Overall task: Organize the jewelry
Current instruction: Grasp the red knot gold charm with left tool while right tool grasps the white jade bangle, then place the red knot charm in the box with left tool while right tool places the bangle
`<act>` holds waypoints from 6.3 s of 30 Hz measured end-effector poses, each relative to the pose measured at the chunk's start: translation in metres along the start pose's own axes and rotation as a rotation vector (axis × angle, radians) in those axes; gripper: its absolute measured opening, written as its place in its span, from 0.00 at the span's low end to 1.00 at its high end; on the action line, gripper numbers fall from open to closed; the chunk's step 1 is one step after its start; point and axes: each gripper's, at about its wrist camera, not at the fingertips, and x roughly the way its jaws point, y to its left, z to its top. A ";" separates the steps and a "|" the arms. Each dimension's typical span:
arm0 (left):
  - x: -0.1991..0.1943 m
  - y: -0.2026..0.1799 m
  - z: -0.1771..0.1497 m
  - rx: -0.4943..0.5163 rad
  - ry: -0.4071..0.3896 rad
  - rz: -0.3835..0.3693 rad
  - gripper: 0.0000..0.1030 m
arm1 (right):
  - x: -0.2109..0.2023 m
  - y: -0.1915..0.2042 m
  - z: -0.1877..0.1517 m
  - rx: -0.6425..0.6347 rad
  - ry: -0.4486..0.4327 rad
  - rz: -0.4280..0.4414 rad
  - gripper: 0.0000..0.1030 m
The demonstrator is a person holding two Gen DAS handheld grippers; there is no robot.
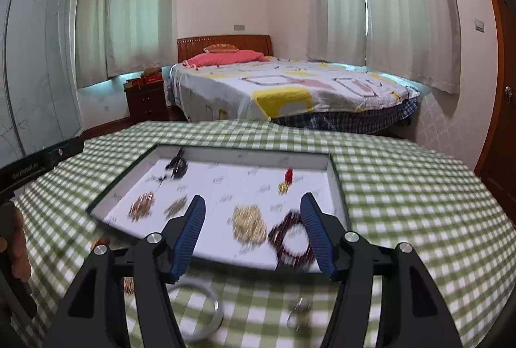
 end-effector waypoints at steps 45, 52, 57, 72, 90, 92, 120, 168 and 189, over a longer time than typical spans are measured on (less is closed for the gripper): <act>-0.001 0.011 -0.082 0.044 0.216 0.044 0.62 | 0.029 0.052 -0.064 -0.082 0.333 0.073 0.67; 0.008 -0.002 -0.082 0.070 0.253 0.027 0.62 | 0.026 0.043 -0.064 -0.044 0.318 0.093 0.67; 0.011 -0.007 -0.083 0.077 0.275 0.014 0.53 | 0.026 0.040 -0.064 -0.029 0.314 0.103 0.67; 0.020 -0.023 -0.091 0.126 0.313 -0.015 0.11 | 0.026 0.033 -0.063 0.010 0.304 0.140 0.67; -0.004 -0.018 -0.079 0.104 0.235 -0.031 0.08 | 0.021 0.028 -0.061 0.032 0.265 0.151 0.67; -0.007 -0.019 -0.076 0.107 0.222 -0.033 0.08 | 0.018 0.028 -0.059 0.028 0.252 0.149 0.67; -0.036 -0.043 -0.013 0.108 0.037 -0.117 0.08 | -0.003 0.012 0.000 0.002 0.068 0.078 0.67; 0.216 -0.094 0.017 0.145 0.487 -0.154 0.17 | 0.198 -0.017 0.047 -0.042 0.498 0.083 0.67; 0.137 -0.081 0.040 0.121 0.184 -0.151 0.61 | 0.135 -0.031 0.066 0.006 0.197 0.034 0.73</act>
